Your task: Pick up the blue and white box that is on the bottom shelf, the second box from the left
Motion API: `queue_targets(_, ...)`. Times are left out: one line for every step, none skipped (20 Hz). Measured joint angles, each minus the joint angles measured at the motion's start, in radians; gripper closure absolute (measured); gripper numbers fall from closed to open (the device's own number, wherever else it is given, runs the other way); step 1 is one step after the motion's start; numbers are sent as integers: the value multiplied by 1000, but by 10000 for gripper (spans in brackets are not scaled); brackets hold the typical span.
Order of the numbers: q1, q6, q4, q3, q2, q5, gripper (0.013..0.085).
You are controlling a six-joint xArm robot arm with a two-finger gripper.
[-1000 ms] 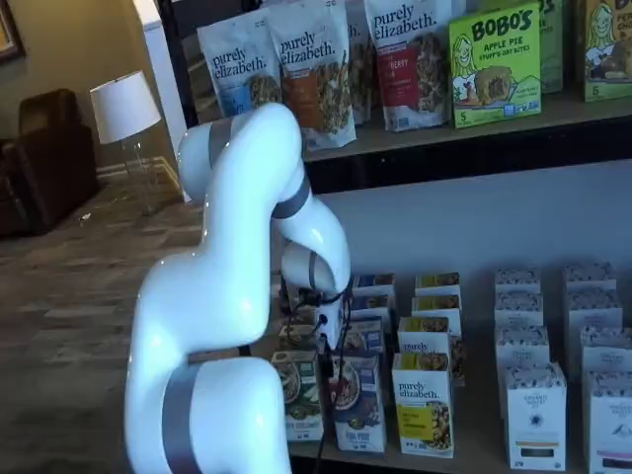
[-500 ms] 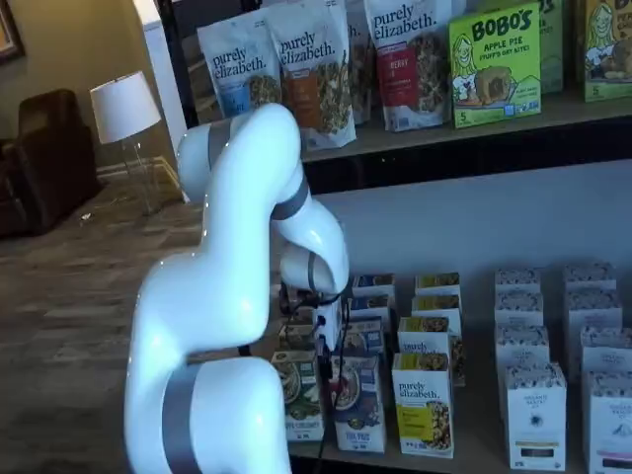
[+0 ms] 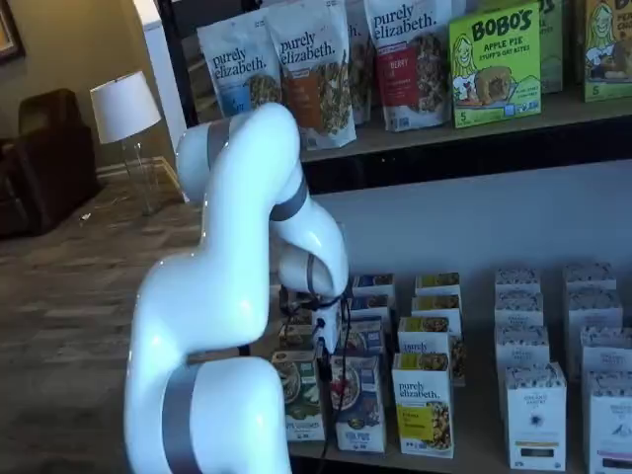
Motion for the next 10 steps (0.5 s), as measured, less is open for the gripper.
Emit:
queue_targets(1, -5, 6, 2, 0, -6, 130)
queue_targets(1, -12, 14, 4, -1, -11, 130)
queue_targets(1, -17, 19, 5, -1, -15, 130)
queue_targets(1, -22, 25, 5, -1, -17, 130)
queue_targets(0, -27, 29, 4, 0, -17, 130)
queue_targets(-1, -30, 32, 1, 1, -15, 130)
queue_targets(-3, -32, 33, -1, 2, -15, 130)
queue_targets(-5, -32, 31, -4, 4, -16, 130)
queue_targets(-7, -32, 28, -7, 6, -17, 130)
queue_targets(-9, -32, 26, -11, 8, -16, 130)
